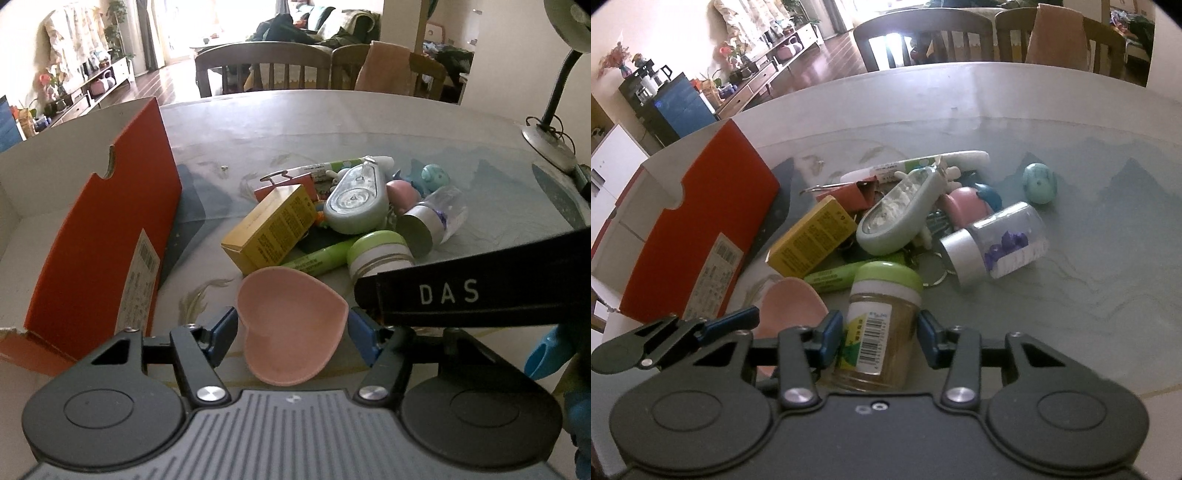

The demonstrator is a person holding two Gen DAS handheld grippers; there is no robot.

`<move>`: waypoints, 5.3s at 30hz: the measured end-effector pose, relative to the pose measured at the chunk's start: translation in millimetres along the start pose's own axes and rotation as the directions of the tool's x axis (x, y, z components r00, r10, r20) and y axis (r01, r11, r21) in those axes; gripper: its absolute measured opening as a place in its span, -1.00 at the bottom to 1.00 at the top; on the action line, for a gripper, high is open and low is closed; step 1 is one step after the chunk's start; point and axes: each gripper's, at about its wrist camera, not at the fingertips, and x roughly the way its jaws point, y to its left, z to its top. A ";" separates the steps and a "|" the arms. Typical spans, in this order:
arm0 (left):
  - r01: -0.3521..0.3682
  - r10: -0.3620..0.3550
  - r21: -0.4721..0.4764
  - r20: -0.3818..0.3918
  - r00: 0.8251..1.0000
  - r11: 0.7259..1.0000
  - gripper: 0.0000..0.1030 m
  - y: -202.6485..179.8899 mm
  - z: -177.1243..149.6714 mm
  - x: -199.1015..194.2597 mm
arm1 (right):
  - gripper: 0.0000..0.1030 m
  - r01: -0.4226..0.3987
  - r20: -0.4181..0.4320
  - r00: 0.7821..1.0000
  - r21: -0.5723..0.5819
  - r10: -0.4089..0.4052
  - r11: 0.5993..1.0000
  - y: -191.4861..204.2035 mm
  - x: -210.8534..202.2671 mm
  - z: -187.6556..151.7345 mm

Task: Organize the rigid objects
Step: 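Grasp the pink heart dish with left tool while right grasps green-lidded jar, then carry the heart dish and the jar over the open cardboard box, then lower the dish into the box and open left tool while right releases jar, then move both tools back to the pile of items on the table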

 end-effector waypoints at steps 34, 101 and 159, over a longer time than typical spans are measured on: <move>0.079 -0.072 -0.088 0.080 0.994 0.993 0.27 45.6 23.5 -100.4 | -0.16 -0.038 0.084 0.996 -0.026 0.040 0.999 42.4 -105.4 8.6; 0.049 -0.026 0.069 -0.300 0.954 0.996 0.27 298.7 45.6 22.8 | -0.16 0.114 -0.077 0.985 -0.372 -0.153 0.921 277.2 86.3 43.9; 0.097 -0.097 0.009 0.160 0.982 0.995 0.43 245.5 25.8 -176.7 | 0.66 -0.066 0.298 0.947 -0.189 0.121 0.980 228.0 -114.5 2.8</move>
